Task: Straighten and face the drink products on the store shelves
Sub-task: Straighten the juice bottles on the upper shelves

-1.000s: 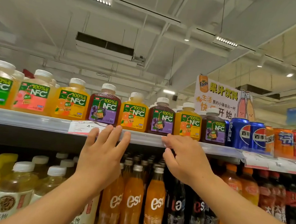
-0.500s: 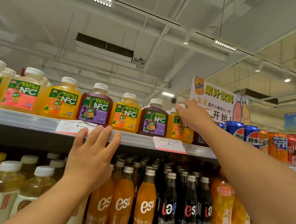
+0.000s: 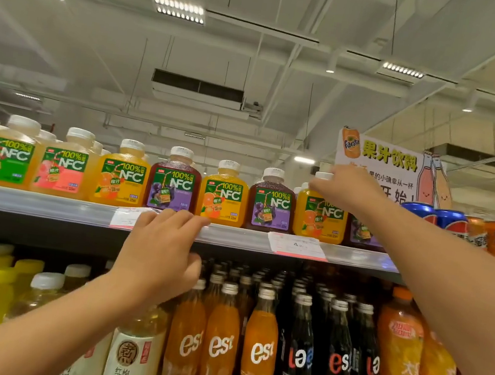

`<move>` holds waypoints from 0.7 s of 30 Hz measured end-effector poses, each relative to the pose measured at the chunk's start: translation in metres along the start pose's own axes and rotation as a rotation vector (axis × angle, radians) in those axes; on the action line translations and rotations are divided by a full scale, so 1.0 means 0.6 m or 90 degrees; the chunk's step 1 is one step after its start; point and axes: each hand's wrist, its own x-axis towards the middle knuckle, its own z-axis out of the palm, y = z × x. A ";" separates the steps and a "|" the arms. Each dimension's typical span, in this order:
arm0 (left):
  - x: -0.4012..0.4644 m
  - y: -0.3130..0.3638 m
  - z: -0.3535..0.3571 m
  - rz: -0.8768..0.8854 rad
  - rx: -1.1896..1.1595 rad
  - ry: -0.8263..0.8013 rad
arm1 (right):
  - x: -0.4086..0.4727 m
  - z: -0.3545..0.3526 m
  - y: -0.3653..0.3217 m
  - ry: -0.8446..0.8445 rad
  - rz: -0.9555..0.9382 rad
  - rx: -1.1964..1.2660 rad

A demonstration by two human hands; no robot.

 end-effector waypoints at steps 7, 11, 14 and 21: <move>0.173 -0.055 -0.060 -0.105 0.024 0.091 | -0.020 -0.008 -0.002 0.011 0.004 0.001; 0.208 -0.069 -0.042 -0.125 0.065 -0.011 | -0.030 -0.011 -0.008 0.008 0.021 0.033; 0.204 -0.066 -0.040 -0.132 0.022 0.045 | -0.034 -0.010 -0.005 0.014 0.010 0.064; 0.193 -0.060 -0.063 -0.142 -0.110 0.090 | -0.048 -0.021 0.010 0.042 -0.053 0.059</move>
